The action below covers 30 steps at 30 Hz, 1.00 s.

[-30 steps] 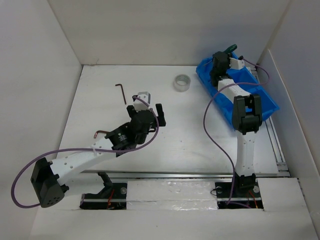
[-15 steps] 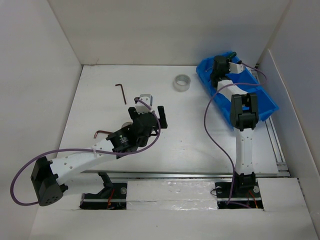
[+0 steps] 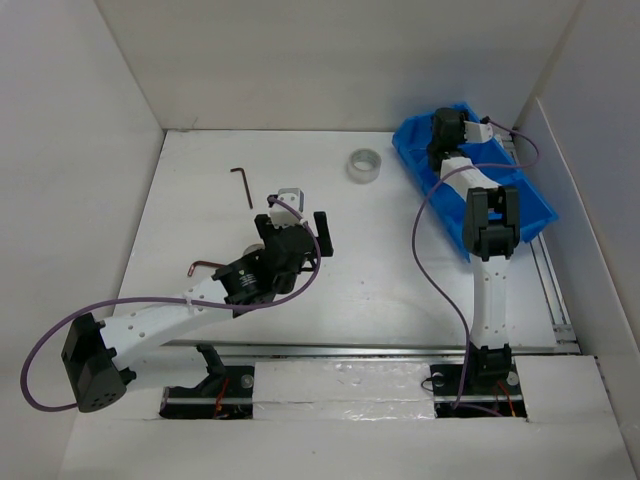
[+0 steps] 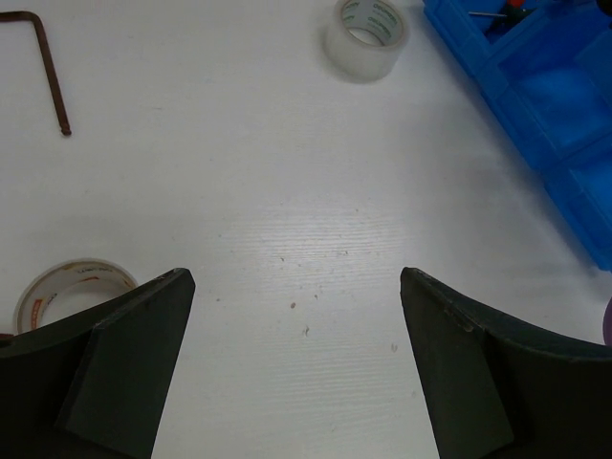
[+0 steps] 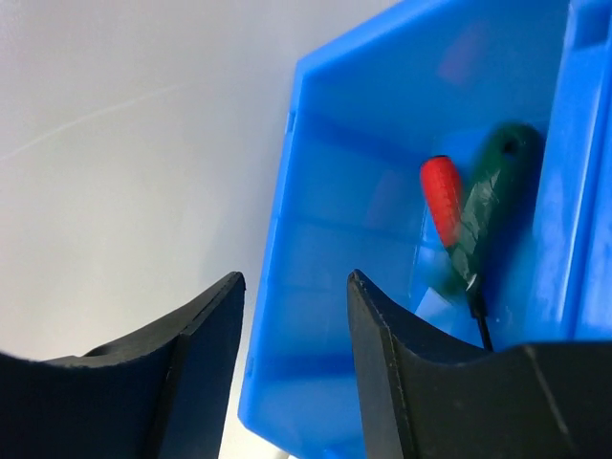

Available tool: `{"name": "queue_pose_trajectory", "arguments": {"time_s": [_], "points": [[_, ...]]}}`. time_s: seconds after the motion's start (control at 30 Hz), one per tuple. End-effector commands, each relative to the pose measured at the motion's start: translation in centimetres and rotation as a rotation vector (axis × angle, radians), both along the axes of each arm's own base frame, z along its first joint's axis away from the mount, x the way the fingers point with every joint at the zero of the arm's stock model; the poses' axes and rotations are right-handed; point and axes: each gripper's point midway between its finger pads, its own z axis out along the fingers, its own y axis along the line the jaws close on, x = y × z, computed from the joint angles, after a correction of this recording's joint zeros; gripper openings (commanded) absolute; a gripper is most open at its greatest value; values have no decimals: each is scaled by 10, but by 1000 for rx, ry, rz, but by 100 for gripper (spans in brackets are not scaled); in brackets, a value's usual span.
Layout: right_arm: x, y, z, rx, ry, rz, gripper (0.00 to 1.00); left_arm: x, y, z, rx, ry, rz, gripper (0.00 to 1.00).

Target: Sort the tools into containers

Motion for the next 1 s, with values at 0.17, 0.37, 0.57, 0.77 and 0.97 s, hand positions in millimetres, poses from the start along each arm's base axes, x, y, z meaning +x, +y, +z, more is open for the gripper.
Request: {"name": "queue_pose_trajectory", "arguments": {"time_s": [0.17, 0.37, 0.57, 0.77, 0.97], "points": [[-7, -10, 70, -44, -95, 14, 53, 3, 3, 18, -33, -37, 38, 88], [-39, 14, 155, -170, -216, 210, 52, 7, 6, 13, -14, -39, 73, 88], [-82, 105, 196, -369, -203, 656, 54, 15, 9, 1, -10, -7, 79, 88], [-162, 222, 157, -430, -204, 1058, 55, 27, 24, -5, -45, 2, 116, 87], [-212, 286, 109, -489, -86, 1166, 57, 42, 66, -16, -47, 25, 265, 87]]}}
